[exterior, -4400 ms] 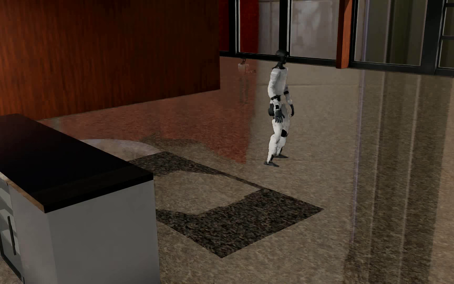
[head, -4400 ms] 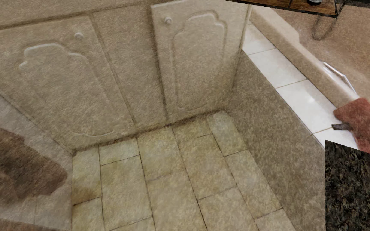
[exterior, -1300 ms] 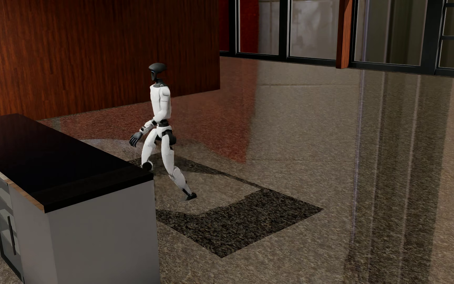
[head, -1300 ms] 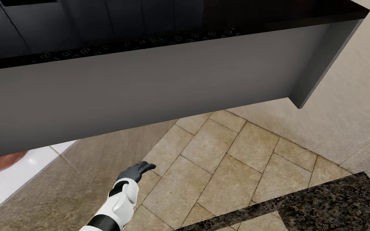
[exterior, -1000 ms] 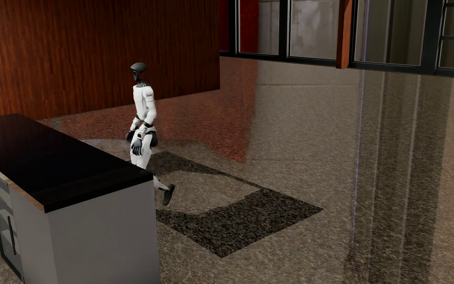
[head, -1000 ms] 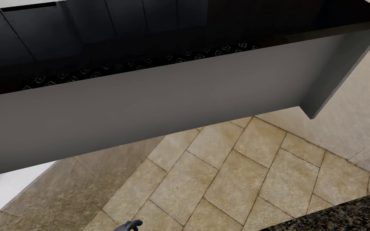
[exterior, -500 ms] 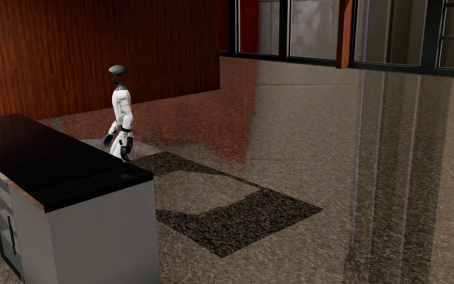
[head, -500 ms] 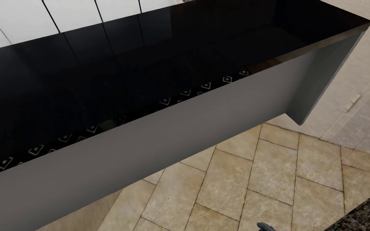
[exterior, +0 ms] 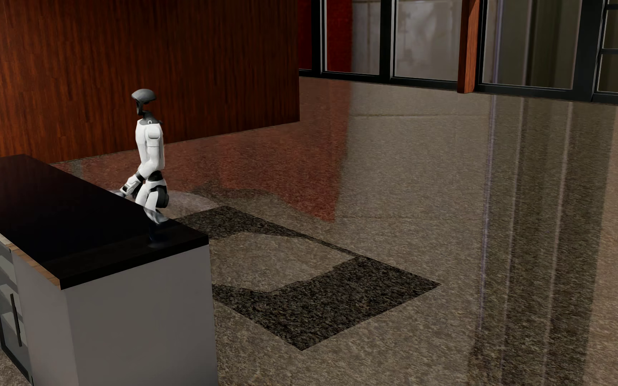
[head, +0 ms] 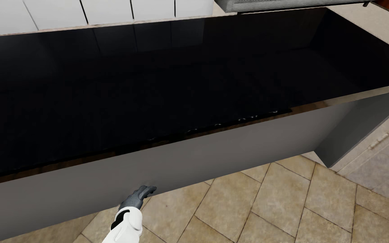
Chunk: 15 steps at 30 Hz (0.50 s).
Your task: Move towards the counter
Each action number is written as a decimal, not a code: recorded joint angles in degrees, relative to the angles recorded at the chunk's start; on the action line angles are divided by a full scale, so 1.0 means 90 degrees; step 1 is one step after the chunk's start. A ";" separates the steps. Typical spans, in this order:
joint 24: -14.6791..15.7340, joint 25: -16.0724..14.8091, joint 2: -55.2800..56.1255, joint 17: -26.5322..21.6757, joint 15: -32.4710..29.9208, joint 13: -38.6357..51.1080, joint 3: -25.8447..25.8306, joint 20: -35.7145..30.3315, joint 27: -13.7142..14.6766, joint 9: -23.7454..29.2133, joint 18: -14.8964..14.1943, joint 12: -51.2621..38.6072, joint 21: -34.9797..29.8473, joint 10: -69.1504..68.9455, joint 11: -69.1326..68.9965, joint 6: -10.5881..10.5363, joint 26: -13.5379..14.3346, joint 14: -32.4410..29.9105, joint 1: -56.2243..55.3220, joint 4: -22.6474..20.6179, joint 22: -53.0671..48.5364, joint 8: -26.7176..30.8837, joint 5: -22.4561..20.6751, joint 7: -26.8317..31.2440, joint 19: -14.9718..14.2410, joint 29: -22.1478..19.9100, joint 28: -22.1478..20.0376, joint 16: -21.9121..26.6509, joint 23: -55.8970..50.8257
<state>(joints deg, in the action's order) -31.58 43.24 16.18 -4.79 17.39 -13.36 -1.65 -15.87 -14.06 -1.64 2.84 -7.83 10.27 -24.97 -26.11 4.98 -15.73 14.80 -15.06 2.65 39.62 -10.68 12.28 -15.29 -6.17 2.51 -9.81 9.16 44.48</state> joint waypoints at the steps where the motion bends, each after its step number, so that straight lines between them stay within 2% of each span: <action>1: 0.0058 -0.0046 -0.0064 0.0006 -0.0039 0.0152 0.0030 -0.0001 0.0118 -0.0029 -0.0029 0.0224 -0.0007 0.0067 0.0141 -0.0037 -0.0058 0.0010 0.0078 0.0089 0.0208 0.0049 -0.0101 -0.0086 -0.0035 -0.0143 0.0062 -0.0050 -0.0225; 3: 0.0109 -0.0243 -0.0203 0.0150 -0.0131 0.0464 0.0067 -0.0130 0.0356 -0.0085 -0.0086 0.0714 -0.0025 0.0174 0.0424 -0.0112 -0.0421 0.0038 0.0241 0.0257 0.0855 0.0222 -0.0321 -0.0281 0.0039 -0.0576 0.0476 -0.0139 -0.0570; 6: 0.0091 -0.0389 -0.0372 0.0215 -0.0206 0.0709 0.0077 -0.0453 0.0659 -0.0125 -0.0154 0.1370 -0.0233 0.0268 0.0671 -0.0224 -0.1035 0.0082 0.0450 0.0426 0.1972 0.0414 -0.0528 -0.0515 0.0095 -0.0611 0.1196 -0.0386 -0.0921; 7: 0.0210 -0.0391 -0.0391 0.0229 -0.0200 0.0729 0.0085 -0.0405 0.0742 -0.0128 -0.0173 0.1596 -0.0348 0.0269 0.0687 -0.0260 -0.1211 0.0106 0.0491 0.0466 0.2189 0.0458 -0.0569 -0.0568 0.0099 -0.0564 0.1431 -0.0482 -0.0998; 8: 0.0280 -0.0401 -0.0397 0.0243 -0.0188 0.0747 0.0099 -0.0361 0.0770 -0.0126 -0.0191 0.1847 -0.0435 0.0266 0.0685 -0.0296 -0.1231 0.0130 0.0526 0.0500 0.2194 0.0501 -0.0603 -0.0616 0.0104 -0.0538 0.1487 -0.0540 -0.1036; 11: 0.0053 -0.0458 -0.0444 0.0278 -0.0119 0.0623 0.0178 -0.0581 0.0629 -0.0095 -0.0232 0.2520 -0.0539 0.0234 0.0642 -0.0389 -0.0848 0.0188 0.0590 0.0558 0.1831 0.0508 -0.0648 -0.0635 0.0115 -0.0499 0.1562 -0.0460 -0.0847; 13: 0.0173 -0.0458 -0.0492 0.0326 -0.0059 0.0502 0.0230 -0.0342 0.0358 -0.0068 -0.0248 0.2676 -0.0401 0.0199 0.0602 -0.0436 -0.0812 0.0207 0.0583 0.0553 0.1595 0.0413 -0.0629 -0.0540 0.0123 -0.0462 0.1386 -0.0440 -0.0424; 15: 0.0068 -0.0507 -0.0546 0.0403 0.0012 0.0416 0.0251 -0.0341 -0.0062 -0.0042 -0.0258 0.2472 -0.0035 0.0172 0.0549 -0.0466 -0.0896 0.0204 0.0543 0.0504 0.1516 0.0242 -0.0567 -0.0364 0.0141 -0.0417 0.1316 -0.0372 0.0130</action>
<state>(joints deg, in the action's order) -30.97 38.67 11.26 -1.16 17.50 -9.62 0.60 -18.94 -14.62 -2.01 0.51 14.42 9.96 -23.41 -21.17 0.79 -23.79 16.63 -10.17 7.19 53.27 -8.50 7.18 -18.57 -4.91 -1.24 2.04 5.81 45.66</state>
